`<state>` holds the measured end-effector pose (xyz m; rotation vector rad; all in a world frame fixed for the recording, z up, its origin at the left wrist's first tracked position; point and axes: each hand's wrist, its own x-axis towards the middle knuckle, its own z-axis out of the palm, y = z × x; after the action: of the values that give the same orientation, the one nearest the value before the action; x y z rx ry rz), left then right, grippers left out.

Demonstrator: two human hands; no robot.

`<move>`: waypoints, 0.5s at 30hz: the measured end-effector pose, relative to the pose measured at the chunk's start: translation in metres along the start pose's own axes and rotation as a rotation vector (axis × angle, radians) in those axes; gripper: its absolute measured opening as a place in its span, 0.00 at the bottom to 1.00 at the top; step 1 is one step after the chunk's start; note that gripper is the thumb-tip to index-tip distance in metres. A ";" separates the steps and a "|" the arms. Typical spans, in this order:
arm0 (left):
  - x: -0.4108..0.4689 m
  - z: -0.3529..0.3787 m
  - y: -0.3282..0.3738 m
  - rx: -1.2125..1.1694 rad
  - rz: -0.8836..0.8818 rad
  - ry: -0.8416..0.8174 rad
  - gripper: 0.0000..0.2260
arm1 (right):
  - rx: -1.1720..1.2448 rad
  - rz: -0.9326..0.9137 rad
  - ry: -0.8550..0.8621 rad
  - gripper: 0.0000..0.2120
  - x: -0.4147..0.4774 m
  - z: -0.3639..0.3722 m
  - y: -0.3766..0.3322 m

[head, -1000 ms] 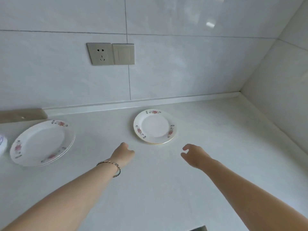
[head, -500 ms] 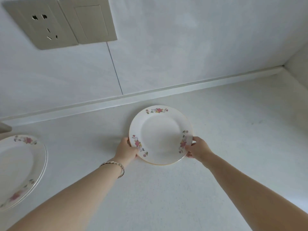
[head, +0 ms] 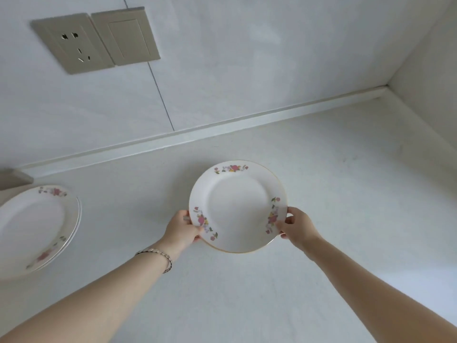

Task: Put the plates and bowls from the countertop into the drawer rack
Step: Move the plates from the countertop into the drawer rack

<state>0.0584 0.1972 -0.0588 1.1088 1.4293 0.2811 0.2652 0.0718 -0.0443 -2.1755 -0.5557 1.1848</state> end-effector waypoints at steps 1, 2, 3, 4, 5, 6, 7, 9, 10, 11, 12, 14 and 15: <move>-0.013 0.002 -0.004 0.003 0.015 -0.001 0.16 | -0.004 -0.020 0.005 0.12 -0.012 -0.005 0.005; -0.027 0.004 -0.008 0.008 0.031 -0.002 0.16 | -0.010 -0.041 0.013 0.12 -0.025 -0.010 0.011; -0.043 0.006 -0.014 0.011 0.051 -0.001 0.16 | -0.017 -0.063 0.021 0.12 -0.038 -0.015 0.018; -0.060 0.007 -0.020 0.011 0.073 0.001 0.16 | -0.027 -0.083 0.027 0.11 -0.052 -0.019 0.025; -0.078 0.009 -0.028 0.009 0.097 0.007 0.16 | -0.037 -0.099 0.030 0.11 -0.067 -0.023 0.033; -0.097 0.009 -0.036 0.005 0.118 0.015 0.15 | -0.044 -0.111 0.032 0.11 -0.083 -0.026 0.042; -0.117 0.010 -0.046 0.000 0.138 0.026 0.15 | -0.048 -0.128 0.031 0.11 -0.100 -0.029 0.052; -0.160 0.010 -0.068 -0.022 0.166 0.051 0.16 | -0.049 -0.171 0.022 0.10 -0.137 -0.032 0.071; -0.181 0.009 -0.080 -0.035 0.169 0.061 0.15 | -0.044 -0.192 0.013 0.09 -0.155 -0.033 0.079; -0.204 0.008 -0.093 -0.048 0.168 0.073 0.14 | -0.037 -0.211 0.002 0.09 -0.174 -0.033 0.087; -0.226 0.005 -0.106 -0.059 0.163 0.083 0.11 | -0.033 -0.226 -0.011 0.09 -0.192 -0.033 0.095; -0.270 -0.002 -0.132 -0.076 0.153 0.098 0.09 | -0.050 -0.246 -0.033 0.10 -0.228 -0.029 0.109; -0.290 -0.006 -0.145 -0.085 0.151 0.101 0.08 | -0.062 -0.253 -0.045 0.10 -0.244 -0.025 0.116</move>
<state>-0.0708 -0.0892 0.0208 1.1483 1.4106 0.5073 0.1700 -0.1693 0.0365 -2.0600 -0.8698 1.0938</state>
